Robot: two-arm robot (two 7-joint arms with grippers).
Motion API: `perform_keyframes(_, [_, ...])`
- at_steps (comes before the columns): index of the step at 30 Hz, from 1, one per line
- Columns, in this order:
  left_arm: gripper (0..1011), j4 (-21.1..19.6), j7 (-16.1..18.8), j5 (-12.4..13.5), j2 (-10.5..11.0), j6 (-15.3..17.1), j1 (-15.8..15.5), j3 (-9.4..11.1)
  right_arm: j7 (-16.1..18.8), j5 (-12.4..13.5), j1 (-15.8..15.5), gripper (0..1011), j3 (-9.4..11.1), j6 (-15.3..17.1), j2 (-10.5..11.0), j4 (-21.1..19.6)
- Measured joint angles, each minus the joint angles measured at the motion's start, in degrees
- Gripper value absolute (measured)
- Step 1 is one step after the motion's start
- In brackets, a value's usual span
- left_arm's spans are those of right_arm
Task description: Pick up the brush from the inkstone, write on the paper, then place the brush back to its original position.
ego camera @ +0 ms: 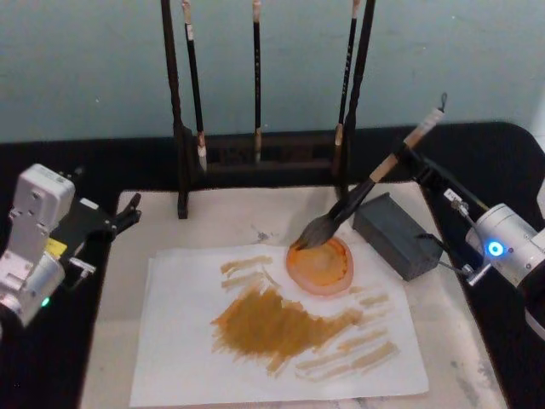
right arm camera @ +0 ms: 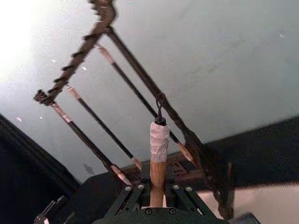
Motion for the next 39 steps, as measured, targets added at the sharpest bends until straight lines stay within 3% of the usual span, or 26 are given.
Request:
perform_keyframes(10, [1010, 0.00, 0.00, 0.00, 0.00, 0.00, 0.00, 0.00, -1.70, 5.83, 0.90, 176, 1.04, 3.02, -0.97, 4.29])
perform_keyframes(17, [1010, 0.00, 0.00, 0.00, 0.00, 0.00, 0.00, 0.00, -3.48, 8.45, 1.04, 175, 1.43, 4.01, -1.26, 6.07])
perform_keyframes(39, [1010, 0.00, 0.00, 0.00, 0.00, 0.00, 0.01, 0.00, -5.22, 12.22, 1.73, 175, -0.18, 4.04, -0.50, 8.47])
